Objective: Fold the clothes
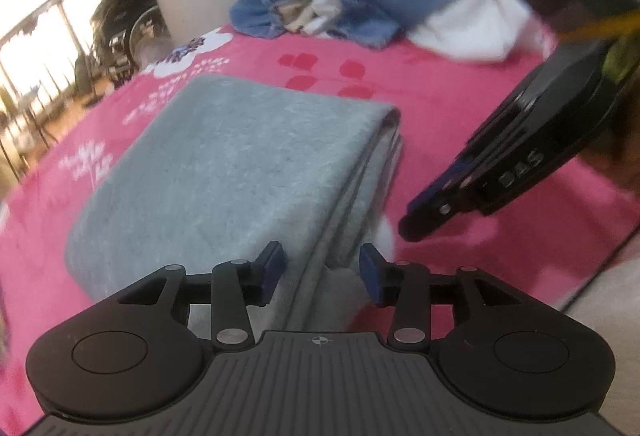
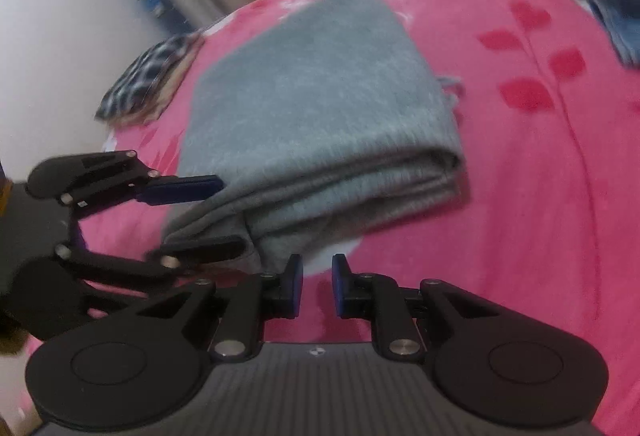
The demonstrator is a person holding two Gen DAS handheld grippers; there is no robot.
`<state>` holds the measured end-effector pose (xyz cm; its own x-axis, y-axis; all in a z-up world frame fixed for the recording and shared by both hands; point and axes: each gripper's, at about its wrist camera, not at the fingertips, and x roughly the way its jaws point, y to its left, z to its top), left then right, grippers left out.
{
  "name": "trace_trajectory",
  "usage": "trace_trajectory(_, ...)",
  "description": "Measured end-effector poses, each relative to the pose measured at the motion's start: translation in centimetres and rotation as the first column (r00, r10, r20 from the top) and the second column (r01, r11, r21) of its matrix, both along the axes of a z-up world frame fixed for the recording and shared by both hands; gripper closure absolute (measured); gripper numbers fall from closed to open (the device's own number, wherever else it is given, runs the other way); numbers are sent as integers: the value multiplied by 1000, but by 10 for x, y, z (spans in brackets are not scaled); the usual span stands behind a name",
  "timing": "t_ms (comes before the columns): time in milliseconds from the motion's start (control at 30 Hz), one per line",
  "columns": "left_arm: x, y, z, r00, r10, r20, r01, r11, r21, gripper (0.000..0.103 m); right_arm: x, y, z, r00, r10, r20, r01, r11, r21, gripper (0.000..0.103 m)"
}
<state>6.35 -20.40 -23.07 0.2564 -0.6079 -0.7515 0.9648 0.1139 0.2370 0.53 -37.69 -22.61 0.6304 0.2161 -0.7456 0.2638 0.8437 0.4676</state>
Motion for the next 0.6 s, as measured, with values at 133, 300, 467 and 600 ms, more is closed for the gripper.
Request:
trace_trajectory(133, -5, -11, -10, 997, -43, 71, 39, 998, 50, 58, -10, -3, 0, 999, -37, 17, 37, 999, 29, 86)
trace_trajectory(300, 2, -7, -7, 998, -17, 54, 16, 999, 30, 72, -11, -9, -2, 997, -61, 38, 59, 997, 50, 86)
trace_trajectory(467, 11, -2, 2, 999, 39, -7, -39, 999, -15, 87, -9, -9, -8, 997, -56, 51, 49, 990, 129, 86)
trace_trajectory(600, 14, 1, 8, 997, 65, -36, -67, 997, -49, 89, -5, -3, -15, 999, -23, 40, 16, 986, 164, 86)
